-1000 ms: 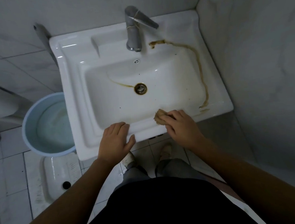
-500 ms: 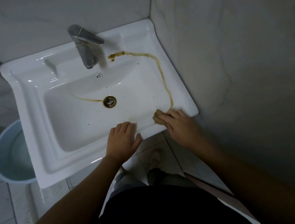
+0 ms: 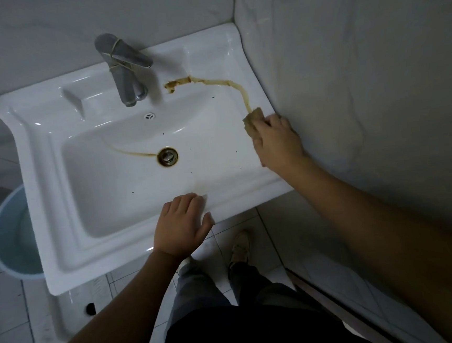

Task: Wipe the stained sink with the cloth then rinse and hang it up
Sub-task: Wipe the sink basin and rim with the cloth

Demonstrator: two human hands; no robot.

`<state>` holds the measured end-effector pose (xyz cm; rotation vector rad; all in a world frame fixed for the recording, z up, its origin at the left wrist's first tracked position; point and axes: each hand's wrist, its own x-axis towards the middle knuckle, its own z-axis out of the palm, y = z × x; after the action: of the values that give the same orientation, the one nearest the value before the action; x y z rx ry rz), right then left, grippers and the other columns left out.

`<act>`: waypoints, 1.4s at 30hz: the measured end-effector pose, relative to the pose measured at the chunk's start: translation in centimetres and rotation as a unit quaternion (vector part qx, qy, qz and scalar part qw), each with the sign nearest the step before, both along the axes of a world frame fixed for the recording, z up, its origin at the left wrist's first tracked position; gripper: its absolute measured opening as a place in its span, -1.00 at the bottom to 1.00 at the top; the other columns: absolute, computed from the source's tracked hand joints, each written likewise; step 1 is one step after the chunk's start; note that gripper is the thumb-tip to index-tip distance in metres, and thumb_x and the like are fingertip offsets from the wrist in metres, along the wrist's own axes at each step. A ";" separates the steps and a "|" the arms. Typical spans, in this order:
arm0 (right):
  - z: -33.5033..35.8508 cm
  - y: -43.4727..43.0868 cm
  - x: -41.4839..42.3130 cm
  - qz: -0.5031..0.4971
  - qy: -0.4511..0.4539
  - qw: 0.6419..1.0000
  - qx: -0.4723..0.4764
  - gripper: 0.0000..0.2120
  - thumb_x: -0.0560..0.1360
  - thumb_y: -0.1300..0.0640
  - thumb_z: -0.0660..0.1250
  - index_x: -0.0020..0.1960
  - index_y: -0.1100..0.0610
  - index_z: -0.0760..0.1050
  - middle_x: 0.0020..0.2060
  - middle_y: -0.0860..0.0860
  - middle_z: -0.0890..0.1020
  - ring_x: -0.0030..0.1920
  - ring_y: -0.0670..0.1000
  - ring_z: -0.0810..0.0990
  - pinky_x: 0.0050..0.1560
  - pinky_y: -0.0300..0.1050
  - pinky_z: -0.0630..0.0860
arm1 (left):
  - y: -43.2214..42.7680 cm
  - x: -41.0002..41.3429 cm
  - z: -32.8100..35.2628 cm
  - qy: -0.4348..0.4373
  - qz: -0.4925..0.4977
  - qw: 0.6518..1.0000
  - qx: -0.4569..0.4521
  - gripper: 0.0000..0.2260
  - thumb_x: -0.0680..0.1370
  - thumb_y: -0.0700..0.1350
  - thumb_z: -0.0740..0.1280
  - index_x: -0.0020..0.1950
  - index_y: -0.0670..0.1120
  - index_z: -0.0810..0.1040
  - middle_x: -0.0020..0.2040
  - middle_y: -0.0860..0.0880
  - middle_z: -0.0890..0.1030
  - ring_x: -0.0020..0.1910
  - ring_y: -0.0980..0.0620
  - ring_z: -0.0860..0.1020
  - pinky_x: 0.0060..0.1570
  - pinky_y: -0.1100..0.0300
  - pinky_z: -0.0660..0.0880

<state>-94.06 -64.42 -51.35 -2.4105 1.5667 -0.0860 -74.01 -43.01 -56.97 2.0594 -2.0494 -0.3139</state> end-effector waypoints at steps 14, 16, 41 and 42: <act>-1.9 2.8 -1.4 0.019 0.040 0.998 0.044 -0.48 0.55 0.10 0.31 0.49 0.07 0.31 0.30 0.14 0.37 0.24 0.15 0.39 0.19 0.03 0.48 | -0.1 0.0 -0.2 0.004 0.011 1.000 -0.001 -0.62 0.58 0.13 0.19 0.21 -0.10 0.56 0.13 -0.06 0.62 0.07 -0.09 0.56 0.02 0.05 0.45; -2.3 0.9 0.1 0.024 0.050 0.998 0.037 -0.46 0.54 0.16 0.32 0.49 0.07 0.30 0.31 0.14 0.36 0.24 0.15 0.38 0.15 0.02 0.49 | 0.0 0.0 -0.5 0.005 0.013 1.000 0.000 -0.62 0.58 0.13 0.21 0.22 -0.09 0.55 0.13 -0.05 0.61 0.07 -0.07 0.55 0.03 0.05 0.44; -3.4 -9.0 7.5 0.008 0.006 1.000 -0.012 -0.48 0.53 0.18 0.30 0.47 0.04 0.31 0.27 0.14 0.44 0.28 0.18 0.41 0.03 0.12 0.58 | 0.0 0.1 -0.3 0.042 0.022 0.999 0.016 -0.61 0.58 0.14 0.23 0.24 -0.08 0.58 0.14 -0.06 0.60 0.10 -0.07 0.56 0.04 0.07 0.46; -3.4 -9.1 7.5 0.009 0.005 1.000 -0.012 -0.48 0.54 0.18 0.29 0.48 0.04 0.30 0.27 0.15 0.44 0.28 0.18 0.41 0.04 0.11 0.57 | -0.1 0.1 0.0 0.053 0.026 0.998 0.021 -0.61 0.58 0.14 0.23 0.24 -0.08 0.58 0.15 -0.06 0.60 0.10 -0.07 0.57 0.05 0.07 0.47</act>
<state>-86.55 -73.54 -54.72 -2.4465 1.5565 -0.0883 -73.90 -43.14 -57.00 2.0685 -1.9405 -0.4498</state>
